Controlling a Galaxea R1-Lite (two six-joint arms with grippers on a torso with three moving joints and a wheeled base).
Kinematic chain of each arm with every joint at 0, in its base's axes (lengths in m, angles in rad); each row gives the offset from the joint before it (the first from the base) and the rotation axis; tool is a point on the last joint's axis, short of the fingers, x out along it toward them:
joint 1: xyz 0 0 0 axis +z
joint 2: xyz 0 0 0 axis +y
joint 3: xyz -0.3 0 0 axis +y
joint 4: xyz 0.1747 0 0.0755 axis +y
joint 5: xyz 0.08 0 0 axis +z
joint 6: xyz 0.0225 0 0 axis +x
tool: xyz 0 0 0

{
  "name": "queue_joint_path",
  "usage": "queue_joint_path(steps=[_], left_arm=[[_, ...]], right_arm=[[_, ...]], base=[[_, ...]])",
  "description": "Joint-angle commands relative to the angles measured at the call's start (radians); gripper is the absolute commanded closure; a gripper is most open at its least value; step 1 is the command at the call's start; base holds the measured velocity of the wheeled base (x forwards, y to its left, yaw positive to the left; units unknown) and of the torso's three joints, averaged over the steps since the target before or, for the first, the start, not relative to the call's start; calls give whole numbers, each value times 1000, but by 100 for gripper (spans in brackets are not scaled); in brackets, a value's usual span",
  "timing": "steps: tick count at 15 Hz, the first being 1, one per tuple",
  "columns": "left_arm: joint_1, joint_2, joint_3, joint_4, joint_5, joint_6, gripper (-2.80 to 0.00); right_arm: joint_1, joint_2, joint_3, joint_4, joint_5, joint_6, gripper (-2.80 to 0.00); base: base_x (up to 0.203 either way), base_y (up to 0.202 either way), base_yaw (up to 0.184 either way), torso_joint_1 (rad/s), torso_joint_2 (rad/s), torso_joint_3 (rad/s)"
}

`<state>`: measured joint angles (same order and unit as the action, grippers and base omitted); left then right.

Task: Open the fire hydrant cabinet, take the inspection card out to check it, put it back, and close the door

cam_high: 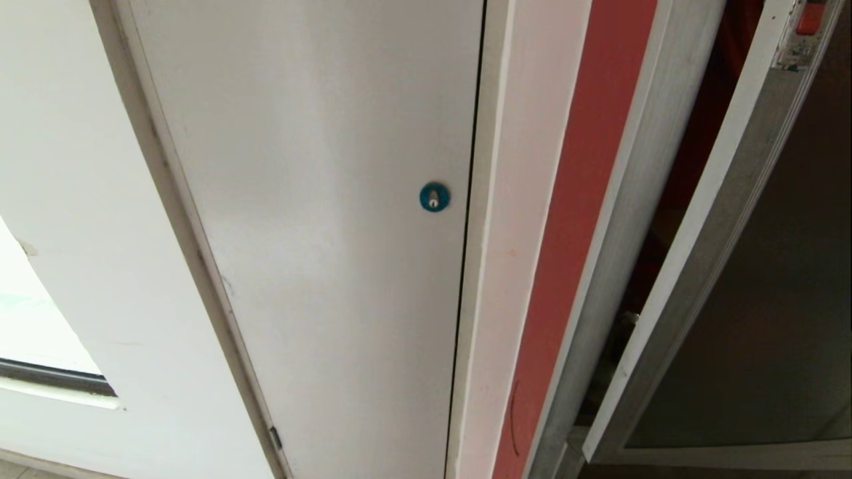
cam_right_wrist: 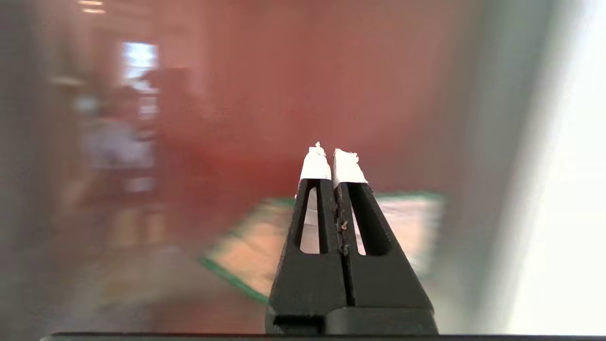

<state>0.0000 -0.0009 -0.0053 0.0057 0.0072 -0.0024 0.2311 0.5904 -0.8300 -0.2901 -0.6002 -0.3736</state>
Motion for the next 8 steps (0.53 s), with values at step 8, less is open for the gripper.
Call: queue_joint_path(steps=[8], left_arm=[[0, 1, -1, 0, 0, -1, 0]], right_arm=[[-209, -418, -20, 477, 59, 20, 0]], base=[[0, 0, 0, 0, 0, 0]])
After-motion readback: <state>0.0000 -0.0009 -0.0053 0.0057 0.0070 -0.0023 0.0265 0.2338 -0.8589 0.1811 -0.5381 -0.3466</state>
